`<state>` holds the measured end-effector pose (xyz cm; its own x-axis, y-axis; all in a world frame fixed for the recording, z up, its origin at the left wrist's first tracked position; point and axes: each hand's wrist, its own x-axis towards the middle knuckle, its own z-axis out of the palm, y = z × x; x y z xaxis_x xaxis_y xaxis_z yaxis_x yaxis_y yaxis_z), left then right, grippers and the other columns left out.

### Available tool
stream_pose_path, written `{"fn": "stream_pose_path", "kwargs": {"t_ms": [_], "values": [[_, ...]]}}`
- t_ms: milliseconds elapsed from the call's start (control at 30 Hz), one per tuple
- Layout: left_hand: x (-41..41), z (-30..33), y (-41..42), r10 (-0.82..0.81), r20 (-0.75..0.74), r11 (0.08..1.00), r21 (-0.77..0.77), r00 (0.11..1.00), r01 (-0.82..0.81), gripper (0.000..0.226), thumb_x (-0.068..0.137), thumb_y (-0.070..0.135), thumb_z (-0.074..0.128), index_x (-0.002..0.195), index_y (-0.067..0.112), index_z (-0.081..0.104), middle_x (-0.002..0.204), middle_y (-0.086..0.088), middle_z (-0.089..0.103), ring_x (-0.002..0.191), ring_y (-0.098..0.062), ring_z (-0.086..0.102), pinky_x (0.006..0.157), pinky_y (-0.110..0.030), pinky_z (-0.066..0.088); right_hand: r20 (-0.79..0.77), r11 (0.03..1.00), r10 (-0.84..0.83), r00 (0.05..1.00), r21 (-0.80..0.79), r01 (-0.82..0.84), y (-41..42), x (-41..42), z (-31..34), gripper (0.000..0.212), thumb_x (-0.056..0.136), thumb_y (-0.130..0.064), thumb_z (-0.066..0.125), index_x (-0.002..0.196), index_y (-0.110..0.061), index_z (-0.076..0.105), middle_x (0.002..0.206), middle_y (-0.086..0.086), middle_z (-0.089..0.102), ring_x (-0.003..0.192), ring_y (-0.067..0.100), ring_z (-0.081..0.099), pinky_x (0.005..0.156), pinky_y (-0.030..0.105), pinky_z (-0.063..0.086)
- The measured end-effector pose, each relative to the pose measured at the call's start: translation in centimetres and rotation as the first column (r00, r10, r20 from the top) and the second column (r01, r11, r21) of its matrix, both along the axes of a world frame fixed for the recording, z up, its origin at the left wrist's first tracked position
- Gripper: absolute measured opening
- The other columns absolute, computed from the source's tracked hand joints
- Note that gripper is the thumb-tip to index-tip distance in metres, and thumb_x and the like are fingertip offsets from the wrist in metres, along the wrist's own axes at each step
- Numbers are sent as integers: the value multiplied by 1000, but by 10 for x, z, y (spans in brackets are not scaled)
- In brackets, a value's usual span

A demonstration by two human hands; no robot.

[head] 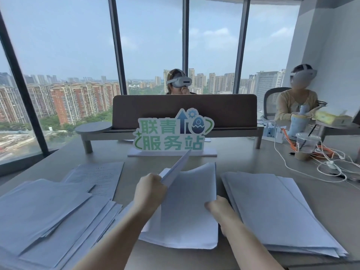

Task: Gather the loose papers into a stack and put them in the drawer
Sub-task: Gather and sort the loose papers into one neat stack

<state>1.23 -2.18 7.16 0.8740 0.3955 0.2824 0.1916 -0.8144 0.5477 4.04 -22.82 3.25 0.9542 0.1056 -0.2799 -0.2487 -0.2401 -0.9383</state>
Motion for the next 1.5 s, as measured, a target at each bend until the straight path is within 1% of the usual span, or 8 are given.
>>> {"fn": "stream_pose_path", "kwargs": {"t_ms": [233,400,533,733,1067,1233,1333,1500], "values": [[4,-21,-58,-188,-67,979,-92,980,182,25,67,11,54,53,14,33,53,-5,29,50,-20,25,47,-27,18,-43,998,5,999,63,-2,-2,-1,-1,15,94,-10,52,103,-11,64,97,12,69,90,30,66,65,30,50],[1,-41,-85,-283,-143,939,-245,949,243,23,77,32,55,60,19,62,61,4,50,57,-17,44,52,-22,33,-85,998,-23,996,53,27,-6,0,-5,17,96,-13,49,98,-10,66,93,13,71,88,32,67,72,34,51],[0,-50,-86,-262,-200,930,-312,944,192,20,78,16,44,58,16,44,57,0,41,51,-16,31,45,-21,25,-127,997,-37,991,68,46,-8,2,-8,43,100,-32,48,134,-5,55,126,11,61,121,31,56,95,37,44],[-3,-47,-84,-281,-212,919,-339,936,200,32,87,11,48,95,20,77,86,2,70,68,-13,61,53,-19,44,-44,1000,-19,999,-2,19,0,6,-17,19,79,-9,72,98,-12,68,90,9,74,82,26,71,81,39,58],[4,-43,-32,-50,-8,975,-218,999,47,61,91,33,60,144,10,41,148,-8,43,136,-25,40,110,-33,31,234,1000,-17,972,7,16,-1,2,-7,20,83,-2,63,87,-21,68,88,3,73,83,21,70,79,37,56],[8,-12,16,29,109,759,-649,994,49,104,66,56,75,147,8,31,139,-12,51,123,-30,52,99,-41,44,434,975,39,900,181,-129,-16,-6,23,27,92,-5,60,113,-21,68,105,-7,76,100,10,71,93,31,54],[-1,5,24,-63,193,571,-797,979,194,75,58,55,80,112,6,64,102,-14,73,87,-30,70,76,-41,57,505,948,16,863,266,-173,-20,-12,39,29,96,-3,56,115,-21,67,107,-9,76,100,5,70,81,13,53],[-10,-3,9,-71,382,529,-769,921,359,19,86,19,68,100,7,70,92,-12,75,76,-23,69,68,-33,55,575,947,-41,817,284,-152,-15,-13,36,27,94,-3,62,116,-16,67,107,-5,76,102,9,70,85,18,53]]}}
